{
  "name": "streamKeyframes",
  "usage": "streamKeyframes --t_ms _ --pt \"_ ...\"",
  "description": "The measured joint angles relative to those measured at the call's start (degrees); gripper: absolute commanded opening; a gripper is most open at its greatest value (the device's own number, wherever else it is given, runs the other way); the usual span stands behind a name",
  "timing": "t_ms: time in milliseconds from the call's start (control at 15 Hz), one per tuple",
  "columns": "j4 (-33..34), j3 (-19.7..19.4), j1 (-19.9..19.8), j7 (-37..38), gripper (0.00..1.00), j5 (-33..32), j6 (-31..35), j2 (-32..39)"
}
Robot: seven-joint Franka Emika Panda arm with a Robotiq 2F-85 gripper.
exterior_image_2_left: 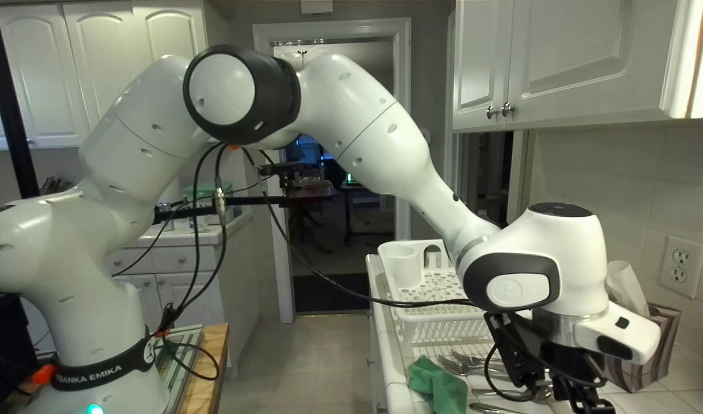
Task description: Put one silver spoon on the dishrack.
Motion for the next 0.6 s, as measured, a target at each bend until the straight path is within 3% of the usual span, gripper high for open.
streamKeyframes --t_ms 67,133,200,533,600 --pt "0.28 -0.16 0.04 0.35 0.74 0.0 -1.28 0.0" --pt "0.58 -0.31 0.09 0.73 0.65 -0.01 -2.53 0.0" --pt "0.8 -0.47 0.15 1.1 0.65 -0.01 -3.62 0.0" --pt "1.35 -0.72 0.59 2.15 0.33 -0.02 -6.68 0.01" --pt "1.48 -0.71 0.7 2.34 0.22 -0.02 -6.9 0.0"
